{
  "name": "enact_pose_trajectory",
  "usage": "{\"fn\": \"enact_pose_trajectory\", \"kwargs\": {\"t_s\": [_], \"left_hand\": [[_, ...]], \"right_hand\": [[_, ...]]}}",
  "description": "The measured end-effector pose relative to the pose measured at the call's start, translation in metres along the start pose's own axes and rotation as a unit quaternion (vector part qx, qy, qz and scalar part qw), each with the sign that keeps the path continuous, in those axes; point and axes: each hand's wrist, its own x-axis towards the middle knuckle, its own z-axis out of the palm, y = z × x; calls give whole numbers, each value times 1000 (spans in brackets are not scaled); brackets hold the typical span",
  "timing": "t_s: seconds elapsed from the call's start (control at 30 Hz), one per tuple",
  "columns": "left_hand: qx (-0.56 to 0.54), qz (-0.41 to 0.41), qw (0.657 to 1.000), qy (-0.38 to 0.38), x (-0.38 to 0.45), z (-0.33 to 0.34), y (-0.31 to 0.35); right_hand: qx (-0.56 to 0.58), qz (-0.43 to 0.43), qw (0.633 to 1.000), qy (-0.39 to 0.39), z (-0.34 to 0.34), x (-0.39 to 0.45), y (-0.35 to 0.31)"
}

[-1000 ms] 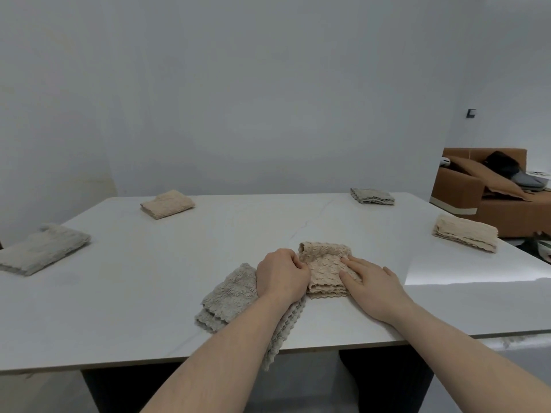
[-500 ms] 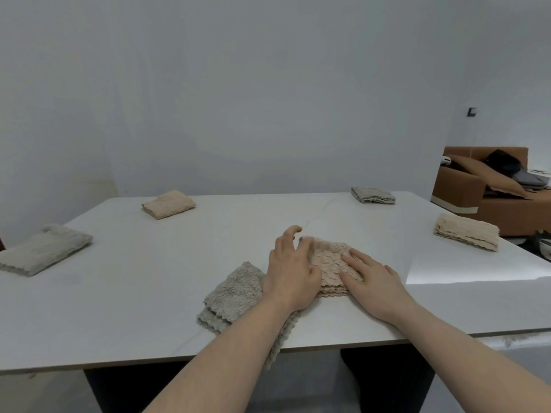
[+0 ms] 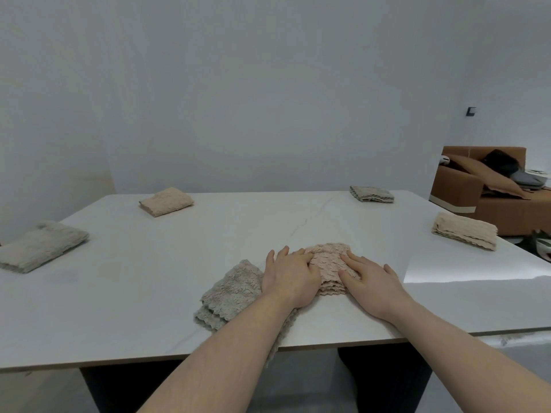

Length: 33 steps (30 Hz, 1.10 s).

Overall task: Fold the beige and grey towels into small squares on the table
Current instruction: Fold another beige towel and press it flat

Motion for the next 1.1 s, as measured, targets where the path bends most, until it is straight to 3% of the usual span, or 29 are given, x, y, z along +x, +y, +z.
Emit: {"fn": "enact_pose_trajectory", "kwargs": {"t_s": [0.3, 1.1], "left_hand": [[53, 28, 998, -28, 2, 4, 3], [14, 22, 1000, -4, -3, 3, 3]], "right_hand": [[-4, 4, 1000, -8, -2, -2, -2], [-2, -1, 1000, -12, 0, -3, 0]]}}
